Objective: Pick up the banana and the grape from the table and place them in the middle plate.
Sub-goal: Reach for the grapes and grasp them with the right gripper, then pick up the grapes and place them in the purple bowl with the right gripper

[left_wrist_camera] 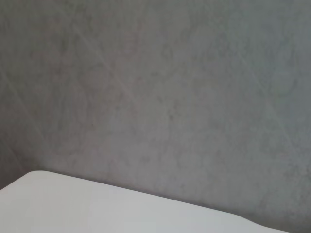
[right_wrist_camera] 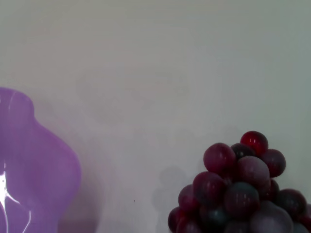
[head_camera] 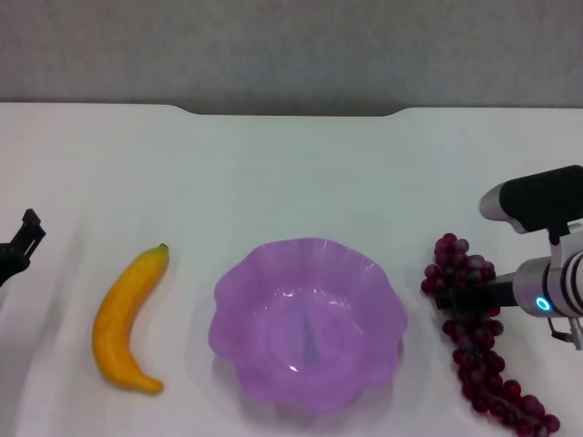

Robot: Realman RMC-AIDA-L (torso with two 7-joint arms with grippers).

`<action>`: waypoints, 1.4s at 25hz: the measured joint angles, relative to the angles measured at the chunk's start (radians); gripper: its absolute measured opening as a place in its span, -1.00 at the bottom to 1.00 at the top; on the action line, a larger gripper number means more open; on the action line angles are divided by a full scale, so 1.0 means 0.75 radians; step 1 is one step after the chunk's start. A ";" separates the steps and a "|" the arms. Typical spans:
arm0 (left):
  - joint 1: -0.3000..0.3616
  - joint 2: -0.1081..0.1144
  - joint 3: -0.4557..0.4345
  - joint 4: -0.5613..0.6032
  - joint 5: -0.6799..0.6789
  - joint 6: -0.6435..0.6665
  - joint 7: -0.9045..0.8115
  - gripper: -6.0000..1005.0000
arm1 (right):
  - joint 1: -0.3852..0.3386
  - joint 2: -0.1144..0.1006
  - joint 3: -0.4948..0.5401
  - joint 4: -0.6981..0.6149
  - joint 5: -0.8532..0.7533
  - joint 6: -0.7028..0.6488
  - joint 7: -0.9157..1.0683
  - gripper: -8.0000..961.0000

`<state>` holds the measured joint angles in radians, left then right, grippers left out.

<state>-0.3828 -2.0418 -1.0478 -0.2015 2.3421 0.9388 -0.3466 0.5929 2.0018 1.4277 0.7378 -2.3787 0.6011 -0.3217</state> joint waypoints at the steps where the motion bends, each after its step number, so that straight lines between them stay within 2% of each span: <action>1: 0.000 0.001 0.000 0.001 -0.001 0.000 0.000 0.78 | -0.003 0.000 -0.014 0.000 0.000 -0.014 -0.001 0.35; 6: 0.001 0.001 -0.002 0.003 -0.002 0.000 0.000 0.78 | -0.013 -0.001 -0.062 0.000 0.002 -0.070 -0.002 0.24; 25: 0.000 -0.004 0.000 -0.005 0.003 0.000 0.018 0.78 | -0.050 0.000 -0.078 0.002 0.037 -0.160 -0.003 0.14; 35: 0.002 -0.004 0.000 -0.003 0.005 0.001 0.019 0.78 | -0.092 0.000 -0.251 0.003 0.086 -0.393 0.002 0.08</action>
<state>-0.3809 -2.0448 -1.0477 -0.2035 2.3461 0.9398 -0.3324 0.5240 2.0019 1.2396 0.7398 -2.3140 0.3064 -0.3198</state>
